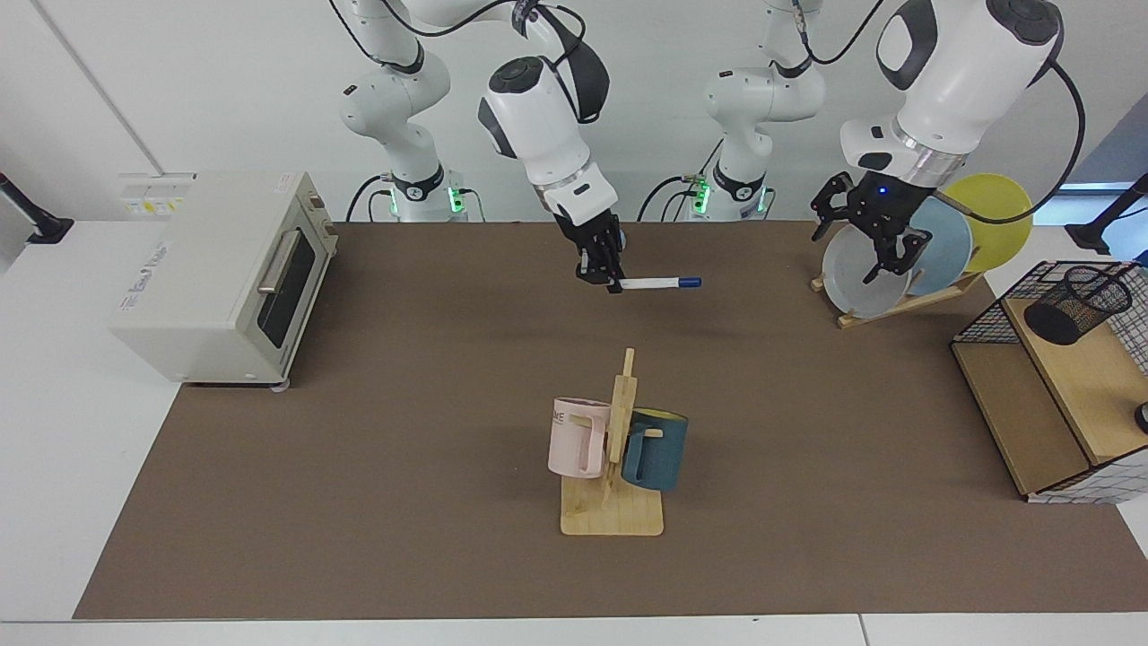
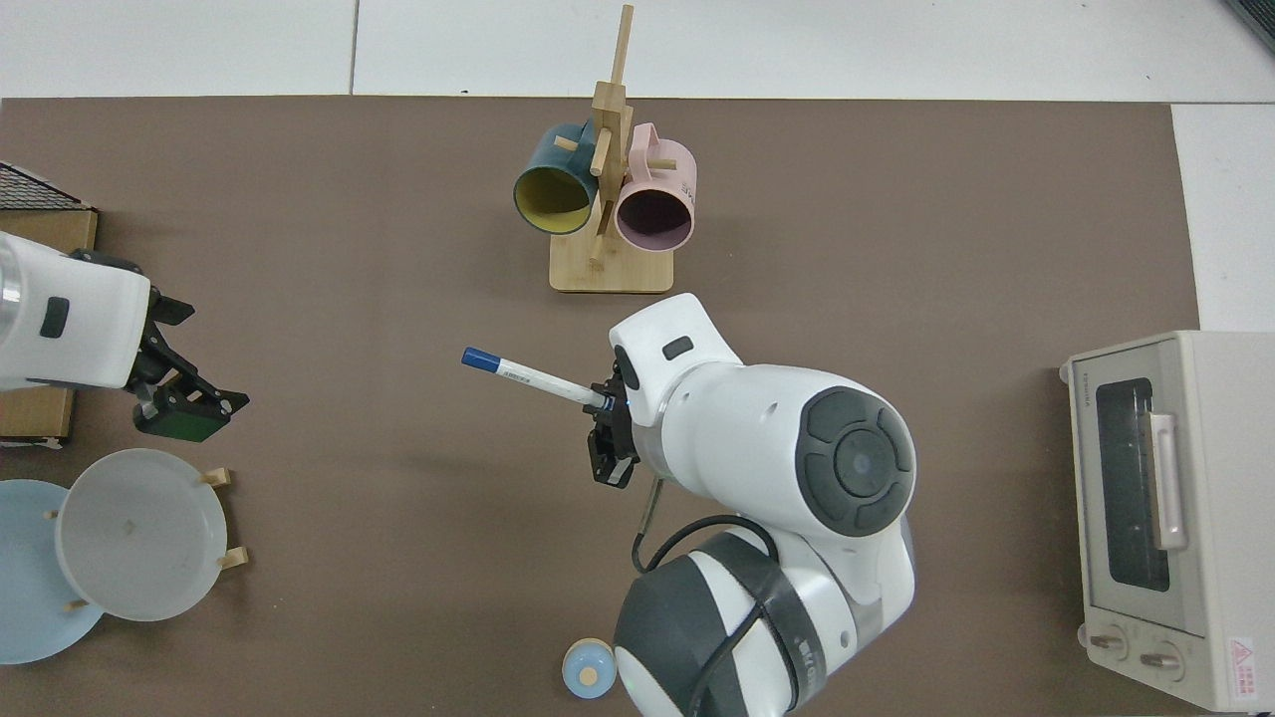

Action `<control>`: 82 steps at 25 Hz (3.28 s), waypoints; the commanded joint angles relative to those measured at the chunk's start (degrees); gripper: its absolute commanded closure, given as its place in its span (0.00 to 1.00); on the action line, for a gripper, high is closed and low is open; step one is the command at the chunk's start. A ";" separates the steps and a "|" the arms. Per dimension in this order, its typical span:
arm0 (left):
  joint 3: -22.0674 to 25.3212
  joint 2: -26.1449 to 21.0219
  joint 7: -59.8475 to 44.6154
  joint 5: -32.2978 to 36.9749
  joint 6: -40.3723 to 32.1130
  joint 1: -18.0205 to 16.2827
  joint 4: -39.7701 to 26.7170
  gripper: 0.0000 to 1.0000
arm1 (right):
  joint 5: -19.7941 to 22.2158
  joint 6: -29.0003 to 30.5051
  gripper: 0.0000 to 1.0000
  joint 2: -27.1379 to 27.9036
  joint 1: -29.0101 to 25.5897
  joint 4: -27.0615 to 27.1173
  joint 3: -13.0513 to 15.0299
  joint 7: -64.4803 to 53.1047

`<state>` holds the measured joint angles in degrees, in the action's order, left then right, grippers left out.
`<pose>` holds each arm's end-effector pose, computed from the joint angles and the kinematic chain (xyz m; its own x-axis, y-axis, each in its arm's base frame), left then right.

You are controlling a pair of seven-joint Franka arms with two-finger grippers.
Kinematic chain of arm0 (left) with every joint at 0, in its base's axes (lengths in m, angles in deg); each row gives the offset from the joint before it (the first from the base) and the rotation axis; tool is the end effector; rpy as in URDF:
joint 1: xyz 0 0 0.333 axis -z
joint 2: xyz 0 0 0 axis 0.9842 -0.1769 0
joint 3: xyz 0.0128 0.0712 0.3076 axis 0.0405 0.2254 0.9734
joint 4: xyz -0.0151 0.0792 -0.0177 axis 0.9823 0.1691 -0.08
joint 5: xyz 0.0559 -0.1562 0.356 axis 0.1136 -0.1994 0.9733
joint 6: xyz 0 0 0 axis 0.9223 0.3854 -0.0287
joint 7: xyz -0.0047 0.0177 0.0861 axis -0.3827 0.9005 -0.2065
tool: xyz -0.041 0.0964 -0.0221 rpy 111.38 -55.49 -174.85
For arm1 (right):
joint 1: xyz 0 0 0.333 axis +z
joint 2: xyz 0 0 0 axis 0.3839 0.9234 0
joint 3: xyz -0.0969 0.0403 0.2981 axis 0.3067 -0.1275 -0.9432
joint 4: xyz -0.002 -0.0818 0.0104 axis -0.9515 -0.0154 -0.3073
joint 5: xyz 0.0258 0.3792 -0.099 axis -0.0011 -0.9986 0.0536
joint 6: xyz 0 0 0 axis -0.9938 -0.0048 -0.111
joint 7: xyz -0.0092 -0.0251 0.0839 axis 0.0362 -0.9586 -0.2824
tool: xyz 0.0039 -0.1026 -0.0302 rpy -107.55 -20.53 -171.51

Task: Put markers into pen holder
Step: 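Carry the marker toward the middle while the left gripper reaches it, then grasp the marker's capped end with the left gripper, then pull the marker away with the left gripper while the right gripper withdraws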

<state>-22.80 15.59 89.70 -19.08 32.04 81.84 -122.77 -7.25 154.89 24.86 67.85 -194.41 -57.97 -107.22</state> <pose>0.5480 -0.0521 0.5929 0.5123 -0.8534 0.0961 -0.8586 -0.5113 0.0368 0.4977 0.3645 0.4903 0.2988 0.8521 0.4297 0.9368 -0.3478 0.0382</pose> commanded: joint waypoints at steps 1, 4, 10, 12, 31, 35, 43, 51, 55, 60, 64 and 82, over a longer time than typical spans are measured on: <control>-0.12 0.47 12.70 -1.17 4.39 1.21 -1.27 0.00 | -1.16 -1.34 1.00 1.75 2.53 3.06 0.56 4.96; -0.47 -0.06 21.92 -1.09 8.07 1.92 -1.18 0.00 | -0.72 -1.26 1.00 1.75 4.38 3.15 0.47 8.12; -4.07 -0.94 35.57 -0.65 10.28 3.50 -0.04 0.00 | -0.10 -0.55 1.00 1.75 7.37 4.65 0.47 15.60; -5.13 -1.03 36.80 -0.38 10.28 3.50 -0.21 0.00 | -0.19 -0.55 1.00 1.75 8.42 4.82 0.47 17.35; -8.12 -0.50 50.86 3.56 -1.58 3.68 -0.83 0.00 | -0.19 -0.55 1.00 1.75 9.22 4.82 0.47 20.96; -8.56 1.08 50.43 4.01 -1.67 4.91 -2.94 0.00 | -0.19 -0.55 1.00 1.75 9.22 4.82 0.47 20.96; -8.56 1.96 48.68 3.92 -1.58 5.00 -4.43 0.14 | -0.01 -0.55 1.00 1.75 9.13 4.82 0.47 20.88; -9.87 3.53 47.62 3.75 -1.67 5.44 -4.08 0.68 | 0.07 -0.64 1.00 1.66 9.04 4.65 0.56 20.96; -10.40 4.24 46.21 3.75 -1.76 5.52 -4.26 1.00 | 0.07 -0.64 1.00 1.66 9.04 4.65 0.56 20.96; -10.40 4.16 46.12 3.75 -1.67 5.52 -4.26 1.00 | 0.07 -0.73 1.00 1.66 8.96 4.65 0.56 20.88; -10.32 4.16 46.03 3.75 -1.76 5.44 -4.26 1.00 | 0.07 -0.73 1.00 1.66 8.96 4.56 0.56 20.88; -3.73 3.72 39.37 5.59 -0.35 4.47 -4.17 1.00 | 0.42 -2.31 0.00 0.44 5.27 3.42 1.26 20.79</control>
<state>-29.76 17.99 133.10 -14.33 30.51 86.63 -125.32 -7.24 154.56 26.12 75.72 -190.74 -56.65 -87.60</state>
